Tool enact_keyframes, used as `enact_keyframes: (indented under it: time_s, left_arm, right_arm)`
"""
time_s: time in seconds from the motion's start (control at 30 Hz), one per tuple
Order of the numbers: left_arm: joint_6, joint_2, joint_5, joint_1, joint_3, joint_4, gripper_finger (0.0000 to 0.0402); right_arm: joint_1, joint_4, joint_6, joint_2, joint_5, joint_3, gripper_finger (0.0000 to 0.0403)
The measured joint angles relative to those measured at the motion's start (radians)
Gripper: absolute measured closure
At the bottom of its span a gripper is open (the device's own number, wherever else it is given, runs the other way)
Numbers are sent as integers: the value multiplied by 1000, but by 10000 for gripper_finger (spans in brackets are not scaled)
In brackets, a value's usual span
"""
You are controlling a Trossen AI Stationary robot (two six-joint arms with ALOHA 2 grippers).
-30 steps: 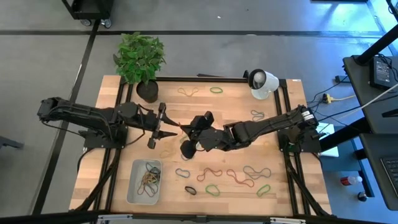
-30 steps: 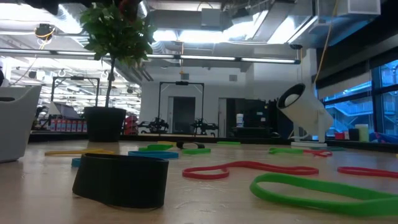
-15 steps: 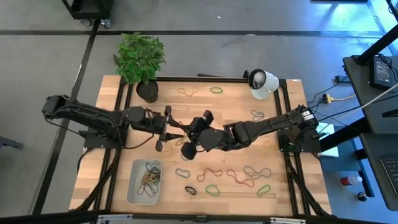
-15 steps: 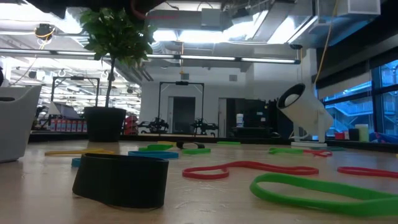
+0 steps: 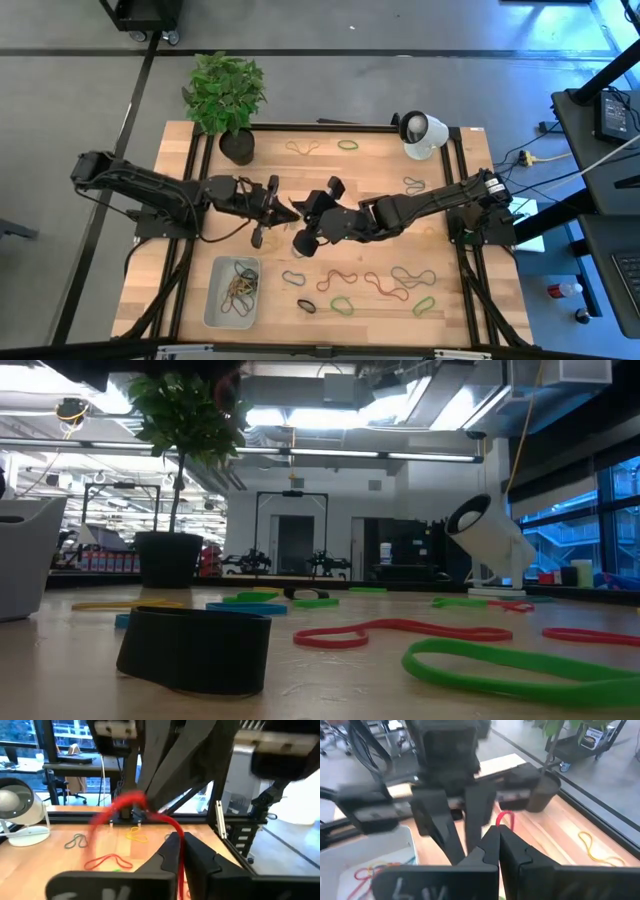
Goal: Pick and place rubber bands into bin
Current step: Put the red rubber band into the bin
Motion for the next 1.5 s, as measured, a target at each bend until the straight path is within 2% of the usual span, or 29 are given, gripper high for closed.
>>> enact_keyframes:
  time_s: [0.2,0.4,0.53,0.67,0.73,0.83,0.97,1.07,1.27,1.37,1.5]
  left_arm:
    - [-41,-5,-26,-24,0,-10,398]
    - [-98,-5,-92,-55,0,-77,398]
    - [-133,-14,-162,-84,0,-143,399]
    - [-214,-70,-263,-114,0,-224,399]
    - [-235,-110,-287,-143,12,-283,399]
    - [-242,-155,-344,-220,86,-474,399]
    - [-265,-138,-488,-370,273,-849,399]
    - [-382,-81,-543,-474,424,-1097,399]
    - [-738,58,-496,-639,627,-1461,399]
    - [-895,119,-451,-688,647,-1555,399]
    - [-1086,201,-338,-721,644,-1630,399]
  right_arm:
    - [0,-78,87,0,-1,0,379]
    - [0,-115,110,-1,-43,0,301]
    - [9,-228,175,-9,-45,0,249]
    - [24,-398,303,-13,-69,0,224]
    - [39,-481,363,-13,-72,-1,223]
    - [61,-576,427,-13,-71,-9,233]
    - [89,-612,453,-13,-71,-59,250]
    - [103,-575,475,-13,-70,-119,261]
    - [123,-546,539,-13,-90,-209,277]
    - [129,-512,531,-11,-128,-242,283]
    - [141,-485,529,-11,-155,-276,289]
